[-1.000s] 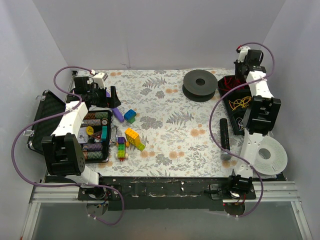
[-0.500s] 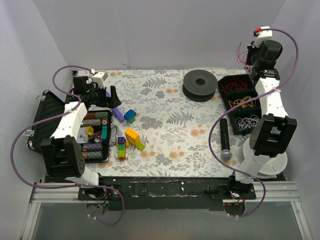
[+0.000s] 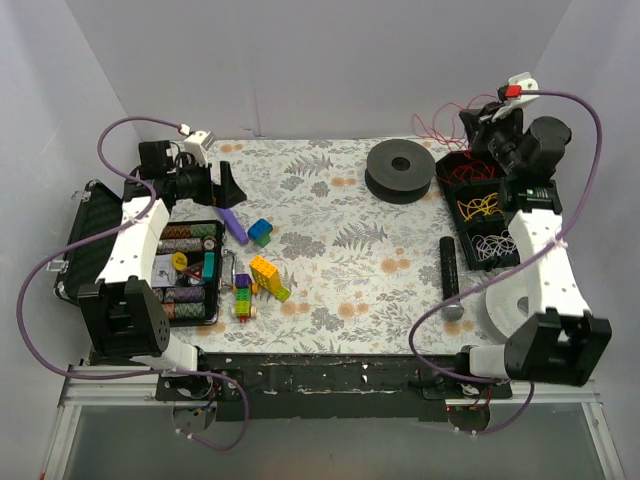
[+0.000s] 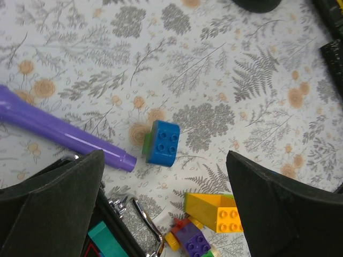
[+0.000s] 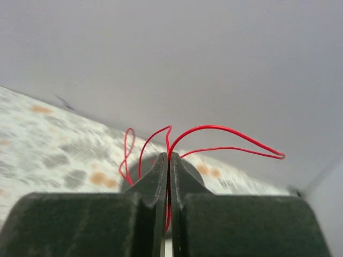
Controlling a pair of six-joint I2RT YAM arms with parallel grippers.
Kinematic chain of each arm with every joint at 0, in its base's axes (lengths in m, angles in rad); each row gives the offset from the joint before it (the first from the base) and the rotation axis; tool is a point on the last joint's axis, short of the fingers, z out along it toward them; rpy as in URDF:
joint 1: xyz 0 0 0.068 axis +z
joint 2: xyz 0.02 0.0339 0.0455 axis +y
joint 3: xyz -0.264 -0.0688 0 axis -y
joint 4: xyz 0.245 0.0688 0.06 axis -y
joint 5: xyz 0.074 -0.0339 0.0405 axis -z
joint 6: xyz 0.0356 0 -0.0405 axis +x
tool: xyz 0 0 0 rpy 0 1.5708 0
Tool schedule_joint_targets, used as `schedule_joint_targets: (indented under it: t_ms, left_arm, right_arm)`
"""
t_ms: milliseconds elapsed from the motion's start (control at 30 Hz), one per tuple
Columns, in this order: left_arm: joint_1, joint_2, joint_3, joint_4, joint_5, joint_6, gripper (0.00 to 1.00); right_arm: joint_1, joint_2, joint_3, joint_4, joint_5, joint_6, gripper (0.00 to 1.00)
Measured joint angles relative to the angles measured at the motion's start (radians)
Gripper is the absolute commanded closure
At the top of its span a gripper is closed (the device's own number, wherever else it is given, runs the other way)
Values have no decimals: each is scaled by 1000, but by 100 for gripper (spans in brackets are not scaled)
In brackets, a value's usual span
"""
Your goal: Wrap the cables
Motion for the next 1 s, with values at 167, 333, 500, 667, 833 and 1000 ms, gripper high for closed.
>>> schedule_joint_targets:
  t_ms: [167,333,500,667,833,1000]
  left_arm:
    - [-65,-12,118,-46,88,2,2]
    - [-253,-15,264,-105,202,3,2]
    - [-307,-46,388,-126,353,-22,2]
    - [-329,-114,390,-131,394,-17,2]
    - [-398,-117,331,-126,380,-12,15]
    - [-433,-83,298,-117,321,-14,100]
  right_arm:
    - [115,-195,-72,159,-184,108,99]
    - [333,-230,-105,195,-353,144,99]
    - [495,-220,-167,181,-396,183,99]
    - [598,-207,-191,193,-374,228,99]
    - [669,-174,-190,212,-364,249,99]
    - [684,-122,-190,264,-393,309,99]
